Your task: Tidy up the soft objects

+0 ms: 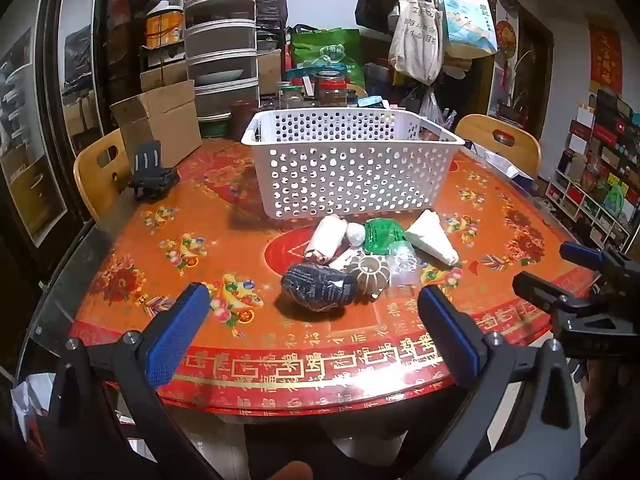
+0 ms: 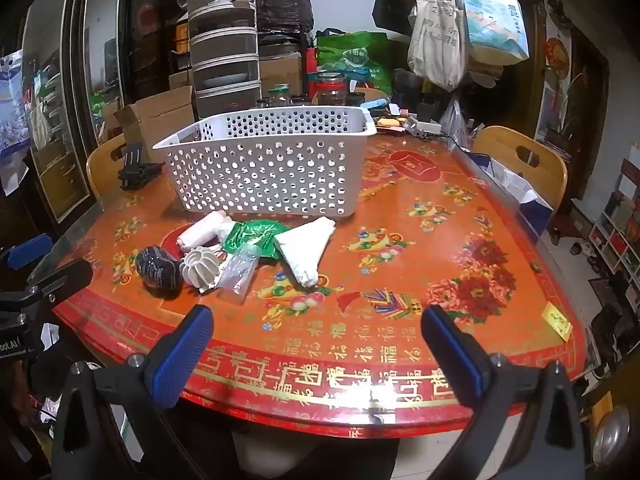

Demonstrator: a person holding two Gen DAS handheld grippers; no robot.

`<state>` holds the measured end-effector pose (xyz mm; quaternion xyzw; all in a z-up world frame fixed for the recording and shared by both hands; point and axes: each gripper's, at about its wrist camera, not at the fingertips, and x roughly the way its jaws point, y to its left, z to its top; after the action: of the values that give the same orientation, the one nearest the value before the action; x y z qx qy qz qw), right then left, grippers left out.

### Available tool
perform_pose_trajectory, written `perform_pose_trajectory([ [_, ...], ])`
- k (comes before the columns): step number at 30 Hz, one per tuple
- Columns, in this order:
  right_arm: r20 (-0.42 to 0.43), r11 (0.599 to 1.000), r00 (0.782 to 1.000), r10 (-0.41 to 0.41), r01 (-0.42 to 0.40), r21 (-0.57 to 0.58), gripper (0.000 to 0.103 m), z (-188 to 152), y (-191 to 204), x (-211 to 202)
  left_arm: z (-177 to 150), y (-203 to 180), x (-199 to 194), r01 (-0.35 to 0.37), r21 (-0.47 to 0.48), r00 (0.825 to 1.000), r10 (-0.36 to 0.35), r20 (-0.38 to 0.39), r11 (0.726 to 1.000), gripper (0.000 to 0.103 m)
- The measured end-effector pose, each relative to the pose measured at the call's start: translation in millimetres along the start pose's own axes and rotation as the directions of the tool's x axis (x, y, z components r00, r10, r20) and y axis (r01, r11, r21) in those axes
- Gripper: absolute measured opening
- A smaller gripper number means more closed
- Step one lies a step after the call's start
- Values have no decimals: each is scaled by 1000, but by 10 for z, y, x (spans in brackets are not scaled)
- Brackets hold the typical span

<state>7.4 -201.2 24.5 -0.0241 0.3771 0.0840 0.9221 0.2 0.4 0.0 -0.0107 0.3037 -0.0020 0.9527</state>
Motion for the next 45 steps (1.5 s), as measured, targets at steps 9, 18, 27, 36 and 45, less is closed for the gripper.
perform_pose_trajectory([
  [9,0,1000,1000,2,-2,1,103,-3,3,1,-10,-1,12,-2,4,1000,2,3,1000,103],
  [18,1,1000,1000,-2,2,-2,103,-3,8,2,0,22,1,-4,7,1000,4,5,1000,103],
  [27,0,1000,1000,-2,2,-3,103,-5,13,5,-2,5,1,-4,8,1000,4,5,1000,103],
  [36,-1,1000,1000,-2,2,-3,103,-10,16,12,-5,-5,1,-5,8,1000,5,5,1000,103],
  [45,-1,1000,1000,-3,3,-4,103,-14,17,16,-3,-3,2,-6,7,1000,6,5,1000,103],
])
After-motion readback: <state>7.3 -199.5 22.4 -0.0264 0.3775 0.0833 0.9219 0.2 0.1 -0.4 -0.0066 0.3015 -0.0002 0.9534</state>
